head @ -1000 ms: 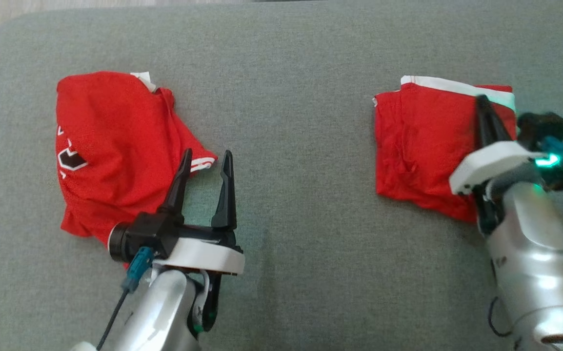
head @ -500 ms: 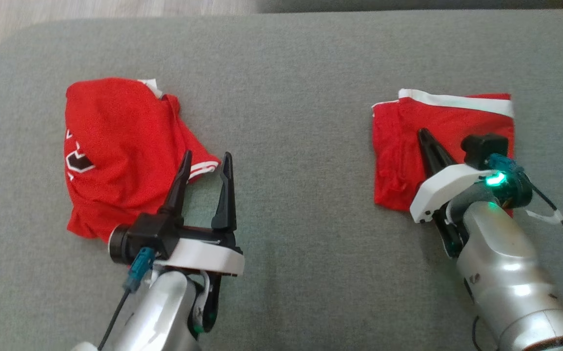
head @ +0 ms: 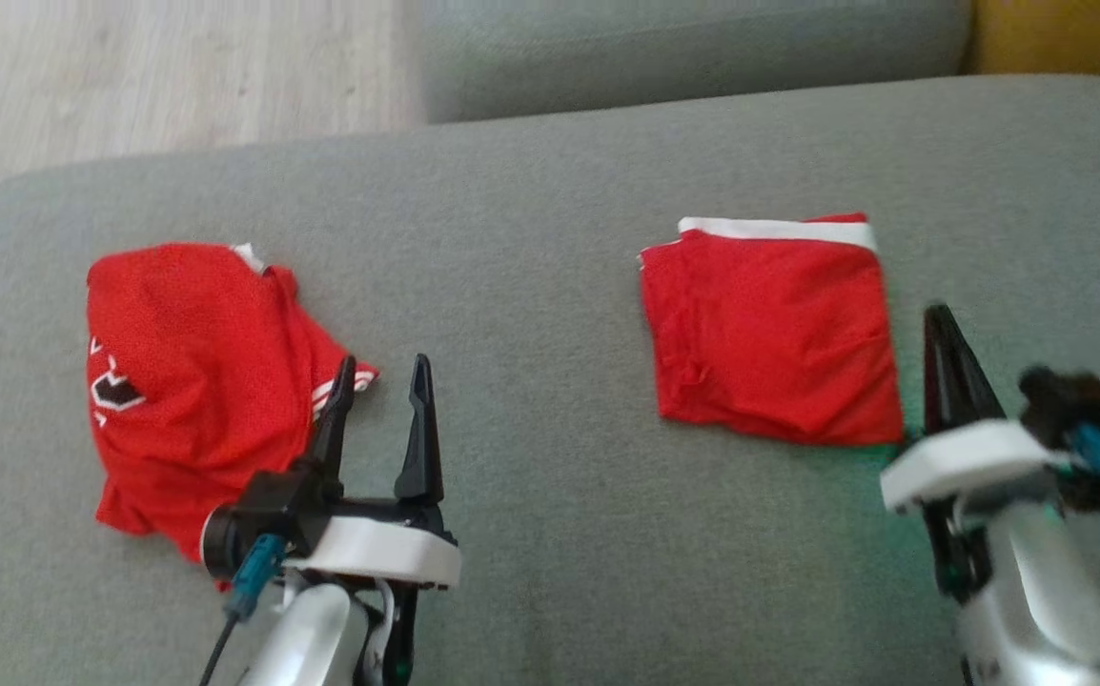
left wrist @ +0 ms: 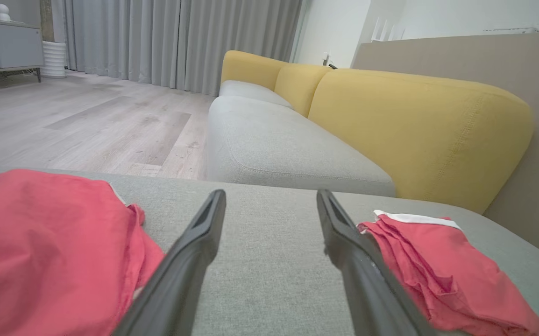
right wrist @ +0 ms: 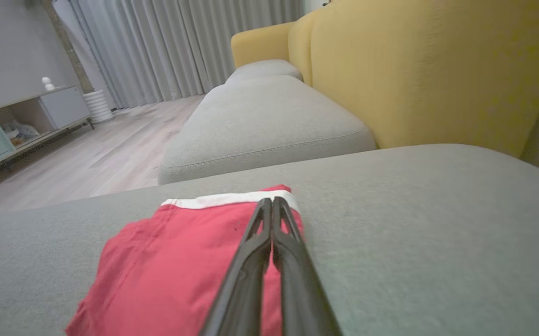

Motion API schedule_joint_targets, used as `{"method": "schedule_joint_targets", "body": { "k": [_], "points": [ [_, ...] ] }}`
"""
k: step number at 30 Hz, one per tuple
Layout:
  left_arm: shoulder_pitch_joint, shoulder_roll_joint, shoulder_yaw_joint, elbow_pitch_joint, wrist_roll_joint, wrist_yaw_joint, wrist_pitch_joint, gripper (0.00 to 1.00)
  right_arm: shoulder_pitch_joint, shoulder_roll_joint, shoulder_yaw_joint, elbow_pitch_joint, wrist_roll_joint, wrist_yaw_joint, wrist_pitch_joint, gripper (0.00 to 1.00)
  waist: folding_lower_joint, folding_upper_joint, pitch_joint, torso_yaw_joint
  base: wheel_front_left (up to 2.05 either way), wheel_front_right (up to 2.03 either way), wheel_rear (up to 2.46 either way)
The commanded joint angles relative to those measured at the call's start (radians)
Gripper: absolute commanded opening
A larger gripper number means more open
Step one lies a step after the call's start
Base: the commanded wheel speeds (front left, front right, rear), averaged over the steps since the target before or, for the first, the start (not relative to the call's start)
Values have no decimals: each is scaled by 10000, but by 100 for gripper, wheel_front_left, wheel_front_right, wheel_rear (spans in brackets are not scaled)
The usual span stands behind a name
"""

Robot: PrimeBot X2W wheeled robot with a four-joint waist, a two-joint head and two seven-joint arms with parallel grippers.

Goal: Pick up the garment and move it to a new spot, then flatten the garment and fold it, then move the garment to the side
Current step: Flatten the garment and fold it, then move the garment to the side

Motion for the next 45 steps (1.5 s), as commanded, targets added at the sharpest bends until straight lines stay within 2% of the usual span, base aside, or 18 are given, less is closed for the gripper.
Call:
{"method": "schedule_joint_targets", "body": {
  "k": [1, 2, 3, 4, 11, 17, 22, 26, 33, 37, 38, 39, 45],
  "points": [
    [-191, 35, 416, -318, -93, -19, -51, 100, 91, 110, 123, -607, 51, -7, -105, 0, 2, -1, -265, -241, 0, 0, 0],
    [-119, 35, 456, -278, -113, -14, -51, 100, 408, 110, -14, -937, -47, -7, -105, 0, 2, -1, -326, -293, 0, 0, 0],
    [-45, 35, 505, -228, -116, -7, -51, 100, 723, 110, -169, -1259, 26, -7, -105, 57, 2, -1, -372, -343, 0, 0, 0],
    [25, 35, 557, -193, -133, -4, -51, 100, 1064, 110, -203, -1499, 157, -7, -105, 100, 2, -1, -408, -387, 0, 0, 0],
    [402, 35, 668, -100, 4, -99, -51, 100, 2659, 110, 19, -2438, 322, -7, -106, 100, 2, -1, -502, -527, 0, 0, 0],
    [224, 35, 598, -182, 57, -119, -51, 100, 2422, 110, -118, -2613, 233, -7, -106, 100, 2, -1, -195, -399, 0, 0, 0],
    [-195, 35, 409, -287, 147, -131, -51, 100, 1574, 110, -263, -2336, -51, -7, 190, 100, 2, -1, 487, -128, 0, 0, 0],
    [-436, 35, 214, -226, 171, -153, -51, 100, 489, 110, -510, -1593, -98, -7, 800, 100, 2, -1, 951, 128, 0, 0, 0],
    [-782, 35, -72, -183, 85, -135, -51, 100, -1208, 110, -1414, 921, -12, -7, 1958, 100, 2, -1, 1415, 643, 0, 0, 0],
    [-842, 35, -82, -219, 5, -75, -51, 100, -1675, 110, -1210, 1982, -42, -7, 2220, 100, 2, -1, 1458, 799, 0, 0, 0],
    [-832, 35, -65, -214, 8, -68, -51, 100, -1739, 110, -1108, 2181, -40, -7, 2241, 73, 2, -1, 1447, 799, 0, 0, 0],
    [-814, 35, -39, -204, 16, -62, -51, 100, -1790, 110, -1020, 2351, -37, -7, 2229, 0, 2, -1, 1425, 785, 0, 0, 0],
    [-647, 35, 165, -132, 102, -47, -51, 100, -1950, 44, -647, 2798, -405, -7, 1828, 0, 2, -1, 1154, 536, 0, 0, 0]
  ]
}}
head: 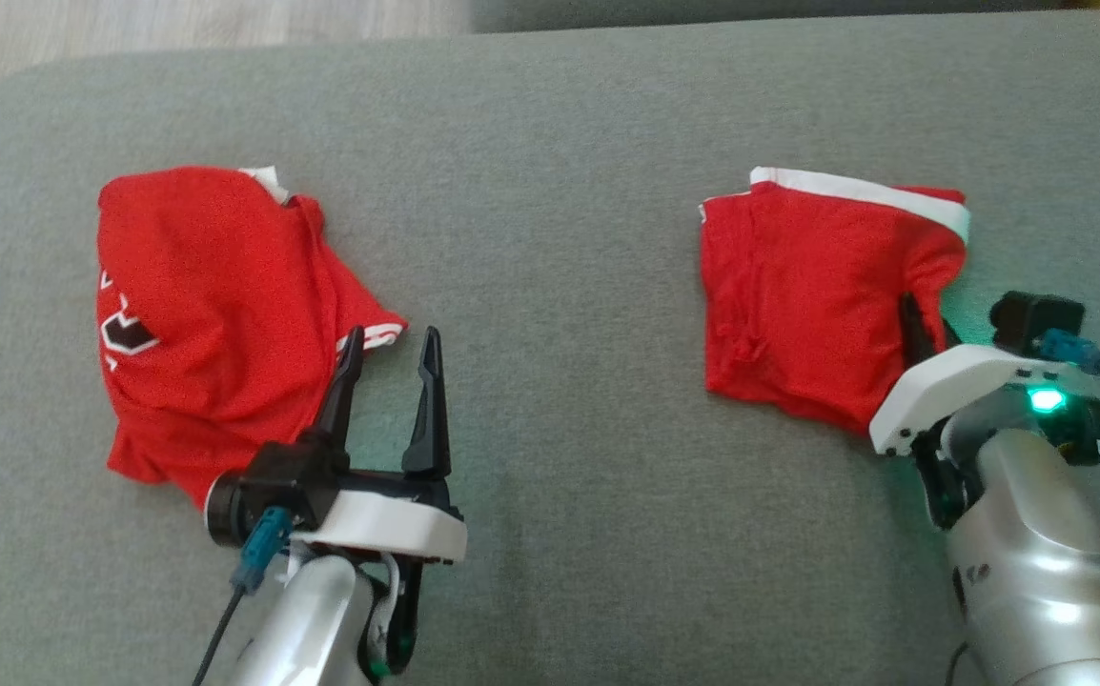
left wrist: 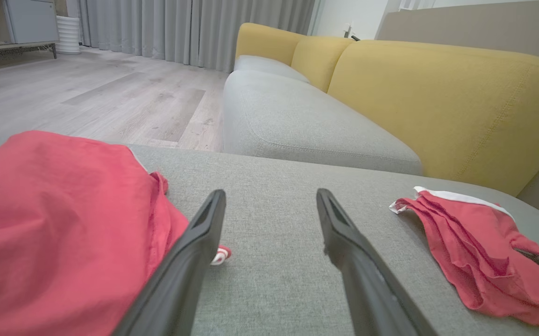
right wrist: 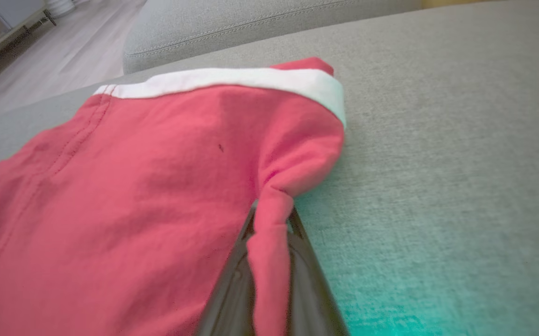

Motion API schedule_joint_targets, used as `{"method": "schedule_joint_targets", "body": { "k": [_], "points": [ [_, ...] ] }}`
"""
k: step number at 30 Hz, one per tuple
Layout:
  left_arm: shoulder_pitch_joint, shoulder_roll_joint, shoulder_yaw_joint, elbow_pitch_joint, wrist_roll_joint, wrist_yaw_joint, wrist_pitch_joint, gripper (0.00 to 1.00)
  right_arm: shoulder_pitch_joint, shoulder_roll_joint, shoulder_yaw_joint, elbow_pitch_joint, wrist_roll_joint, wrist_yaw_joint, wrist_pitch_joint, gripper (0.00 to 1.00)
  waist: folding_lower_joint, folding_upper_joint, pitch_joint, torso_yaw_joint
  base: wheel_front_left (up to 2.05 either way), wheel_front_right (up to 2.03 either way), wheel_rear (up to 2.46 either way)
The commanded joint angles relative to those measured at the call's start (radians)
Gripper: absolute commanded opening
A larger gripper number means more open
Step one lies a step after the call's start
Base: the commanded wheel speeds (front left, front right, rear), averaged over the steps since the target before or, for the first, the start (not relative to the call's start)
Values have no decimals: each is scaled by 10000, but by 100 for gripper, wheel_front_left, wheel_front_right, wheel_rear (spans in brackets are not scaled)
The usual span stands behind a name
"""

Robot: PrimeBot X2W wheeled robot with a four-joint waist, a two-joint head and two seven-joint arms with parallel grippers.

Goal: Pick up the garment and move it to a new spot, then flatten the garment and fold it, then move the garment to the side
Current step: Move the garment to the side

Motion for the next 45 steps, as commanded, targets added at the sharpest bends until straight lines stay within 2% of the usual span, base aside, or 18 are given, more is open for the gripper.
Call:
{"method": "schedule_joint_targets", "body": {
  "k": [1, 4, 7, 16, 19, 23, 29, 36, 37, 38, 45],
  "points": [
    [-145, 33, 342, -277, 80, 32, -51, 100, -60, -1, 294, -91, -118, -7, -65, 0, -1, 0, -124, -130, 0, 0, 0],
    [-70, 33, 388, -324, 113, -17, -51, 100, -162, -307, 539, -110, -371, -7, -191, 0, -1, 0, -311, -317, 0, 0, 0],
    [-23, 33, 399, -496, 66, -19, -51, 100, -157, -898, 849, -222, -555, -7, -105, 0, -1, 0, -467, -439, 0, 0, 0],
    [17, 33, 282, -816, 104, -48, -51, 100, 236, -3871, 1823, -374, -699, -7, 555, 0, -1, 0, -367, -497, 0, 0, 0],
    [-115, 33, 261, -915, 147, -64, -51, 100, 131, -4919, 1658, -188, -630, -7, 640, 0, -1, 0, -98, -417, 0, 0, 0],
    [-361, 33, 163, -987, 186, -83, -51, 100, -162, -5798, 1336, 70, -888, -7, 577, 0, -1, 0, 321, -261, 0, 0, 0],
    [-657, 33, 120, -1100, 205, -38, -51, 100, -640, -6506, 798, 391, -1858, -7, 424, 0, -1, 0, 877, -104, 0, 0, 0],
    [-724, 33, 299, -1101, 260, -41, -51, 100, -982, -6236, 2, 656, -2374, -7, 325, 0, -1, 0, 1110, -75, 0, 0, 0],
    [-726, 33, 312, -1084, 263, -47, -51, 100, -1012, -6136, -118, 677, -2417, -7, 380, 72, -1, 0, 1097, -81, 0, 0, 0],
    [-736, 33, 324, -1061, 263, -52, -51, 100, -1047, -6059, -289, 675, -2470, -7, 432, 100, -1, 0, 1062, -89, 0, 0, 0],
    [-699, 33, 419, -1001, 182, -47, -51, 100, -1051, -5306, -1064, 106, -2881, -7, 380, 100, -1, 0, 470, -168, 0, 0, 0]
  ]
}}
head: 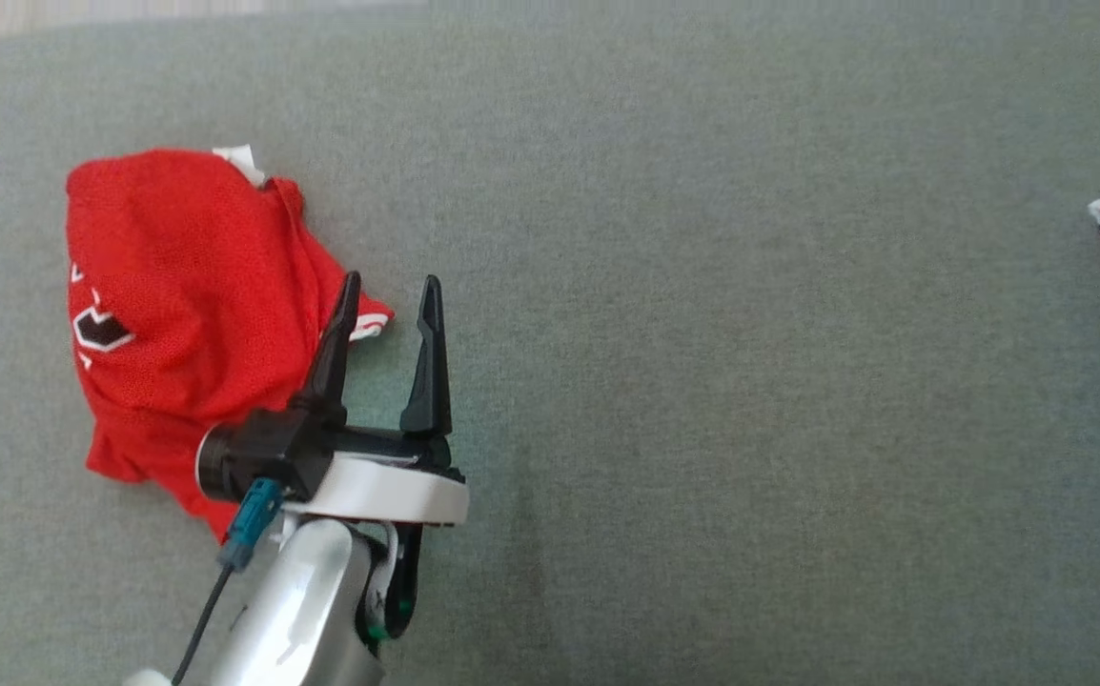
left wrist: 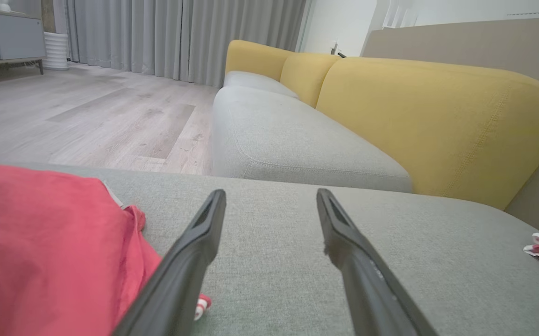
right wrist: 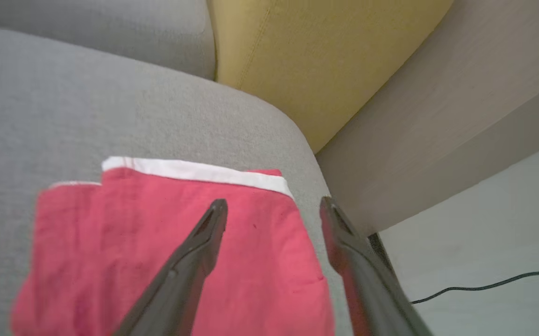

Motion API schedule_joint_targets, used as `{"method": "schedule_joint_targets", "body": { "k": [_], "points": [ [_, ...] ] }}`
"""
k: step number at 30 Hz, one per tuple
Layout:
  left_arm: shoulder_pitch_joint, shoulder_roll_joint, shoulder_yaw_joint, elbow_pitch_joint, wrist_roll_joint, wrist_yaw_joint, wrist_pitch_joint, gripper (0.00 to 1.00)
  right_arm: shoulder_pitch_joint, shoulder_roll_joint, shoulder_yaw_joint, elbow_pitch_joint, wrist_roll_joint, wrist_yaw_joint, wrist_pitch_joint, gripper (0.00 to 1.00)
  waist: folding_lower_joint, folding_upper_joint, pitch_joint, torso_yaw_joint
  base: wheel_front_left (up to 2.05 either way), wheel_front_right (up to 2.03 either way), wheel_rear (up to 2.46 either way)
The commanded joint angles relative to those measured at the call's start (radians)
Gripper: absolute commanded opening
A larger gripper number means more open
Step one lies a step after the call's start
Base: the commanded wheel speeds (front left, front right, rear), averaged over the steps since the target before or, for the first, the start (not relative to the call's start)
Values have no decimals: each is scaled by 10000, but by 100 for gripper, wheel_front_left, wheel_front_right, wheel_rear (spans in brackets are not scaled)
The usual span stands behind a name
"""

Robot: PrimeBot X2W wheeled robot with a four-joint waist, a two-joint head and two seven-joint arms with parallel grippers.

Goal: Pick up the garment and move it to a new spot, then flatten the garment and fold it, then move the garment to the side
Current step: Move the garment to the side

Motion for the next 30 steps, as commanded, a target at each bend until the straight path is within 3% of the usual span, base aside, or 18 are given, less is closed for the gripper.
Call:
{"method": "schedule_joint_targets", "body": {
  "k": [1, 7, 11, 13, 17, 21, 30],
  "points": [
    [-203, 35, 344, -242, -14, 0, -51, 100, -51, -9, 10, -333, 89, -7, -35, 100, 0, 0, -322, -55, 0, 0, 0],
    [176, 35, 492, -112, -21, -15, -51, 100, 320, 1520, 171, -1834, 919, -7, -416, 100, 0, 0, -1340, -208, 0, 0, 0],
    [496, 35, 681, -106, -6, -13, -51, 100, 894, 2653, 468, -3853, 1506, -7, -586, 100, 0, 0, -1897, -364, 0, 0, 0],
    [713, 35, 750, -96, 2, -33, -51, 100, 1629, 3421, 699, -5524, 2066, -7, -698, 100, 0, 0, -2220, -420, 0, 0, 0],
    [933, 35, 805, -89, 0, -52, -51, 100, 2713, 4437, 1072, -7238, 2982, -7, -869, 100, 0, 0, -2499, -391, 0, 0, 0],
    [1201, 35, 988, -94, -33, 1, -51, 100, 3977, 4923, 1334, -8091, 3535, -7, -1181, 100, 0, 0, -2695, -368, 0, 0, 0],
    [1769, 35, 1181, 236, 105, -115, -51, 100, 6313, 5160, 1971, -7949, 4051, -7, -2123, 100, 0, 0, -2921, -273, 0, 0, 0]
  ]
}}
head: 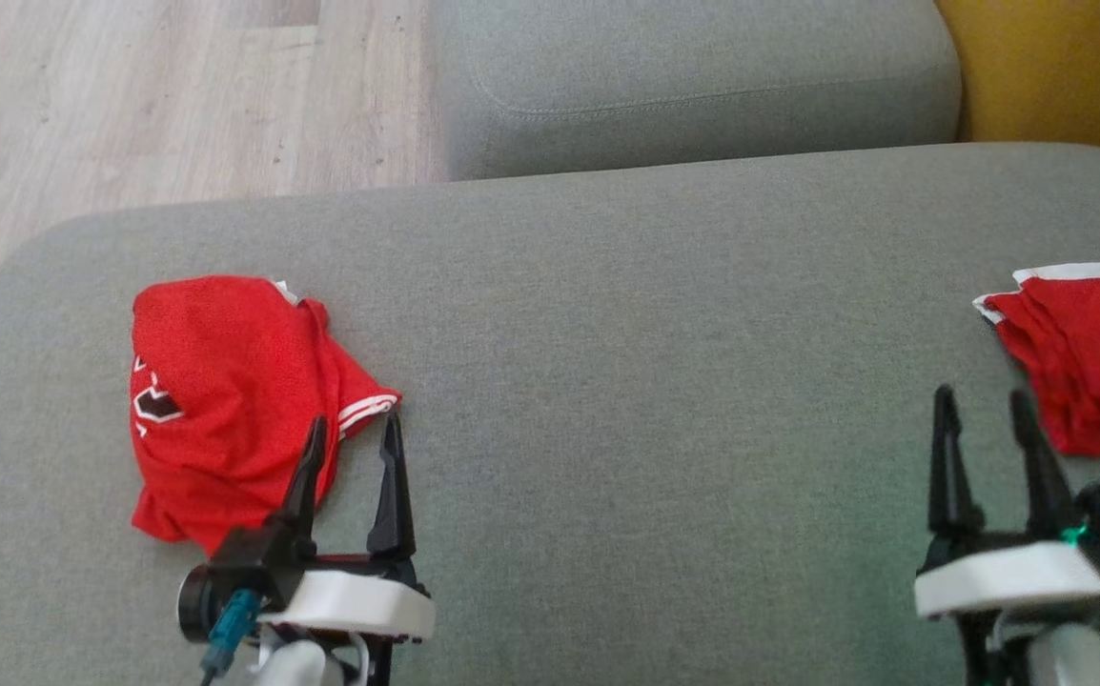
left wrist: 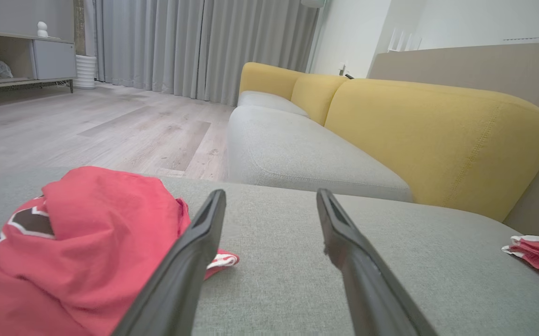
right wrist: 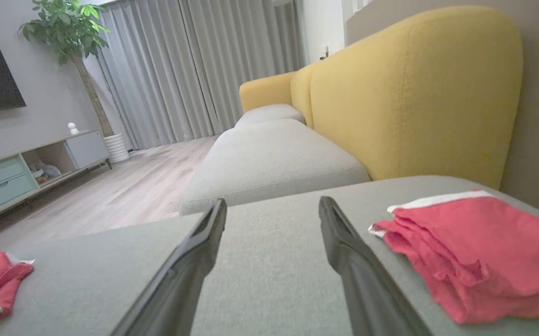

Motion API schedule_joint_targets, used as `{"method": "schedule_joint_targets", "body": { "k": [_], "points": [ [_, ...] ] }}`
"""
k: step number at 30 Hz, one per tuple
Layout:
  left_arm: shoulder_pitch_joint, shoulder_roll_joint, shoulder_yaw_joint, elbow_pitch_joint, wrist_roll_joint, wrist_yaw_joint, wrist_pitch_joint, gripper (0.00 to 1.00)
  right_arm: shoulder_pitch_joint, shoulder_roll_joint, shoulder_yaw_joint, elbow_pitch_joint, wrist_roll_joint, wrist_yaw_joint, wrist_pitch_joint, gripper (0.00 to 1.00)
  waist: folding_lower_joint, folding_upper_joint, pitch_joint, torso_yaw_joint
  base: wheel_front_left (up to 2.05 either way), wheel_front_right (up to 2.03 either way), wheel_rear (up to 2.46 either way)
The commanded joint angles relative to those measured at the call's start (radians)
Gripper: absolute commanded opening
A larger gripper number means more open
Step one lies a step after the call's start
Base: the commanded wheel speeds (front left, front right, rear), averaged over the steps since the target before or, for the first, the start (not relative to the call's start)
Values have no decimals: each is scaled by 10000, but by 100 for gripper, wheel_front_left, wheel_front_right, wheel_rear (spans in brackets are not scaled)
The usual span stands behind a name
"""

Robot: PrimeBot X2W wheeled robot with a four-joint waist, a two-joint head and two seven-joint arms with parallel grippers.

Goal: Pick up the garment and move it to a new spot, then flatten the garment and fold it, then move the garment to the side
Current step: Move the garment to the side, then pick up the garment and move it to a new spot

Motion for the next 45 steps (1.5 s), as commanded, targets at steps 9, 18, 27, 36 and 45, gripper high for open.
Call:
{"method": "schedule_joint_targets", "body": {
  "k": [9, 18, 27, 36, 45],
  "points": [
    [123, 28, 650, -117, 115, -28, -51, 100, 474, -53, 789, -41, 532, -7, -424, 100, 1, -1, -113, -56, 0, 0, 0],
    [263, 28, 723, -109, 153, -52, -51, 100, 423, -52, 818, -222, 726, -7, -432, 100, 1, -1, -270, -95, 0, 0, 0],
    [239, 28, 688, -32, 213, -57, -51, 100, 540, -51, 1205, -336, 612, -7, -433, 100, 1, -1, -357, 328, 0, 0, 0],
    [301, 28, 768, 103, 394, -79, -51, 100, 722, -51, 1705, -370, 926, -7, -434, 100, 1, -1, -486, 1745, 0, 0, 0],
    [358, 28, 976, 207, 583, -181, -51, 100, 719, -51, 2134, -342, 1116, -7, -434, 100, 1, -1, -636, 3109, 0, 0, 0]
  ]
}}
